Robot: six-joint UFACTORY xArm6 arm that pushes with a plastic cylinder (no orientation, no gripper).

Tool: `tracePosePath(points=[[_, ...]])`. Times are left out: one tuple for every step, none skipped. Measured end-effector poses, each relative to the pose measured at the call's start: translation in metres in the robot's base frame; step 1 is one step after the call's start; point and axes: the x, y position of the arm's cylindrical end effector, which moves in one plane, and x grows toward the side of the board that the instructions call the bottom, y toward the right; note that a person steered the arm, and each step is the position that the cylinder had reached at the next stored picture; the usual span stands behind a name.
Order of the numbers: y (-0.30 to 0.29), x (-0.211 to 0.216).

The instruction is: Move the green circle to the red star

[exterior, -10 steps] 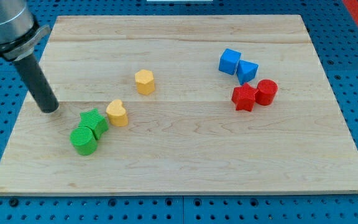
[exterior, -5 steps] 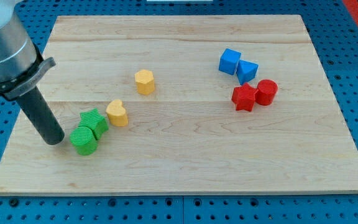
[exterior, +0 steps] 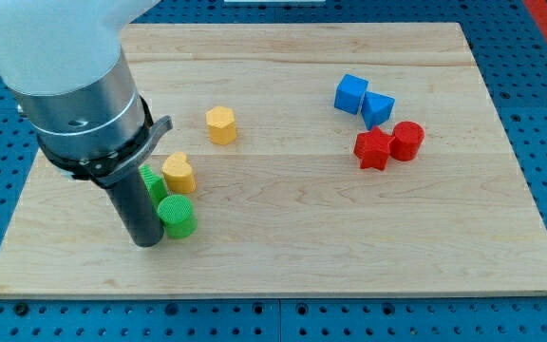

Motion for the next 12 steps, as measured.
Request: tracePosePath(points=[[0.005, -0.002], [0.007, -0.012], [0.008, -0.024], [0.023, -0.025], [0.042, -0.025], [0.048, -0.032], [0.051, -0.039], [0.056, -0.044], [0.062, -0.051], [0.078, -0.052], [0.090, -0.056], [0.093, -0.068]])
